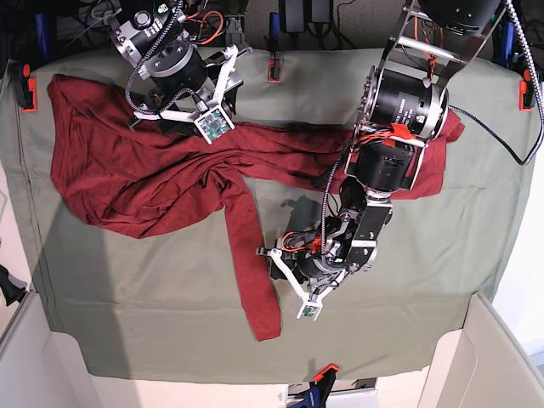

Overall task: Fold the T-shirt properly
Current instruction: 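Grasp the red sleeve cuff with the left gripper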

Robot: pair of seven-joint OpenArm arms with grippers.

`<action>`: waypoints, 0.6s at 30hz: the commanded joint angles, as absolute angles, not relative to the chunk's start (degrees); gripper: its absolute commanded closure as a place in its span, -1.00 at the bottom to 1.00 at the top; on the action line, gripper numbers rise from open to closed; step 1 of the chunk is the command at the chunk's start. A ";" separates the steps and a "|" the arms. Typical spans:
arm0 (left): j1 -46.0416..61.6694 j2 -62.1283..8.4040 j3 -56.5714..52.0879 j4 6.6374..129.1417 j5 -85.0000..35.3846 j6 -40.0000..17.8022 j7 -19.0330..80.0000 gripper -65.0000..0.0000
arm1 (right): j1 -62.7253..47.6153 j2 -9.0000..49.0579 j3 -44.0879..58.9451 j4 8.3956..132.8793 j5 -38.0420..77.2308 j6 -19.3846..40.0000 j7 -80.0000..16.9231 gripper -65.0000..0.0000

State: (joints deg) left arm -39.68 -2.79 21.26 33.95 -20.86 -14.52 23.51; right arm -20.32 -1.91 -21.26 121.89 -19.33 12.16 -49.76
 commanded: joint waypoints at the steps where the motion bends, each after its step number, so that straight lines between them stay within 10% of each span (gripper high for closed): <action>1: -41.17 -1.89 21.10 34.76 -21.28 -14.70 22.76 0.00 | -20.23 -2.24 -21.34 123.11 -19.31 11.77 -48.69 0.04; 18: -40.16 -0.62 21.10 34.76 -24.60 -19.62 23.18 0.00 | -20.71 -2.22 -21.34 123.24 -19.31 11.77 -48.71 0.04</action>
State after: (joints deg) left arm -38.39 -0.93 21.26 34.06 -24.12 -19.09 23.11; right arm -20.80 -1.91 -21.26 121.93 -19.31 12.14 -49.78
